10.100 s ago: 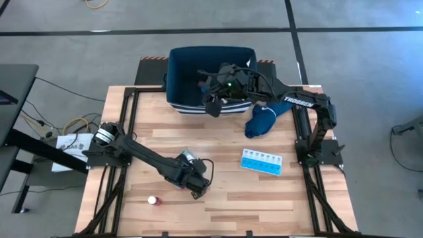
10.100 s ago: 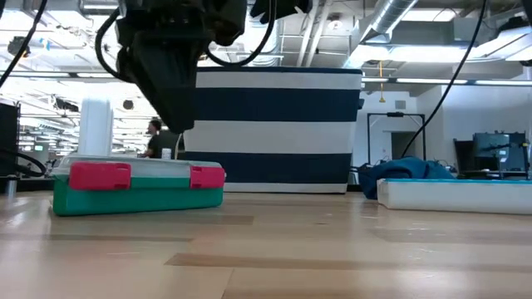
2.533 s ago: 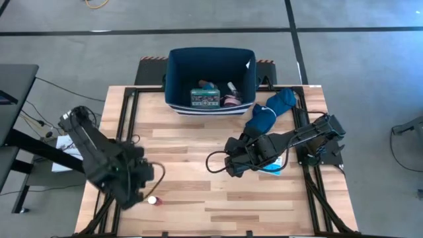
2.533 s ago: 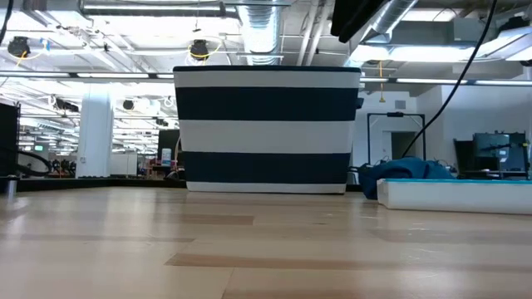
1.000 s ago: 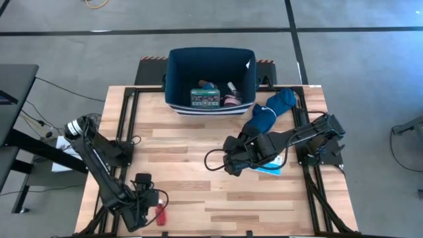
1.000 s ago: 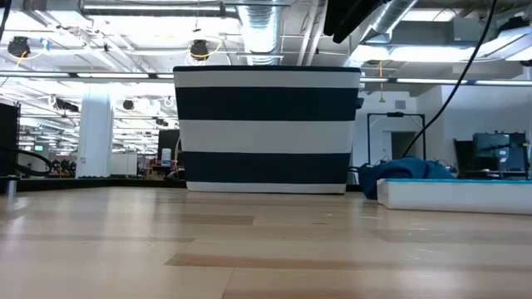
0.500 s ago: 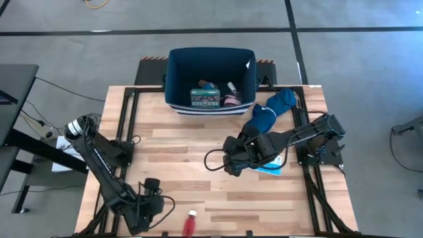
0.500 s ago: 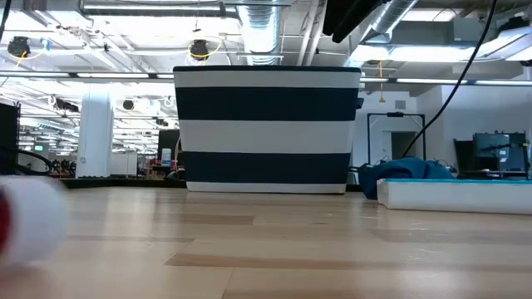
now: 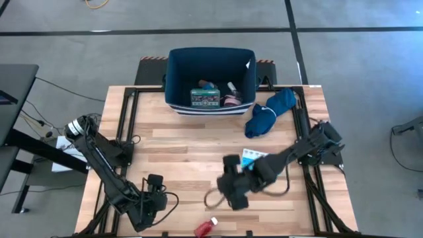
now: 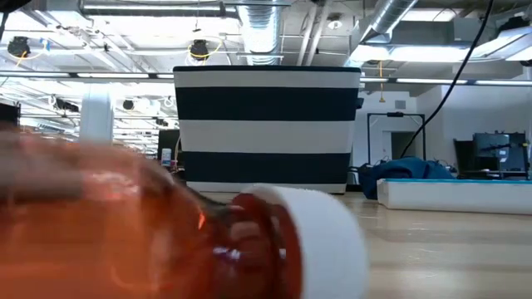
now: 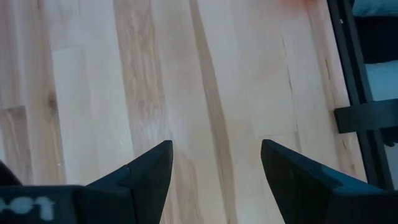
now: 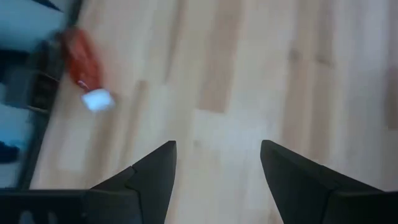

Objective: Pick & place medical supplies in basket/bin

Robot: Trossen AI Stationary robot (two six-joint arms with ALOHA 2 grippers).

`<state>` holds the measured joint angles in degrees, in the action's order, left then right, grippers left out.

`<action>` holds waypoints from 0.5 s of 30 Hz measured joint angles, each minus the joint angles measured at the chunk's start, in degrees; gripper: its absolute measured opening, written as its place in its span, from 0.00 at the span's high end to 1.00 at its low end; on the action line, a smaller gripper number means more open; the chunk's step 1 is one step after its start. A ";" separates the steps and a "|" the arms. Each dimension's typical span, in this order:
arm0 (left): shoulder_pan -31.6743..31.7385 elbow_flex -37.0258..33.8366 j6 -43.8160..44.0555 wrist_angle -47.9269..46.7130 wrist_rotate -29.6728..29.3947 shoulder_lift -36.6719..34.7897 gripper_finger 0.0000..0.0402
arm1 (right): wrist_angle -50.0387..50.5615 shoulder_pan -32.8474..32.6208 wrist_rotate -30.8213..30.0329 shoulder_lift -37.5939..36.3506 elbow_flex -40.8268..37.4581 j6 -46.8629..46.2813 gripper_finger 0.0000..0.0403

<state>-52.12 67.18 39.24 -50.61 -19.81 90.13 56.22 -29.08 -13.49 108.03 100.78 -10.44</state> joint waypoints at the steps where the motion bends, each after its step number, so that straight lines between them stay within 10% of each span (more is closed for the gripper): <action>1: 0.00 0.00 0.04 -0.02 -0.02 0.00 0.41 | -1.91 -0.37 0.12 1.41 0.33 0.02 0.44; 15: 0.39 0.00 2.30 0.20 -0.17 -0.02 0.41 | -9.79 -1.30 7.80 12.53 0.38 3.45 0.44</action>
<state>-51.72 67.18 41.54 -50.41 -19.98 90.11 46.43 -30.38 -5.69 120.56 101.16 -6.99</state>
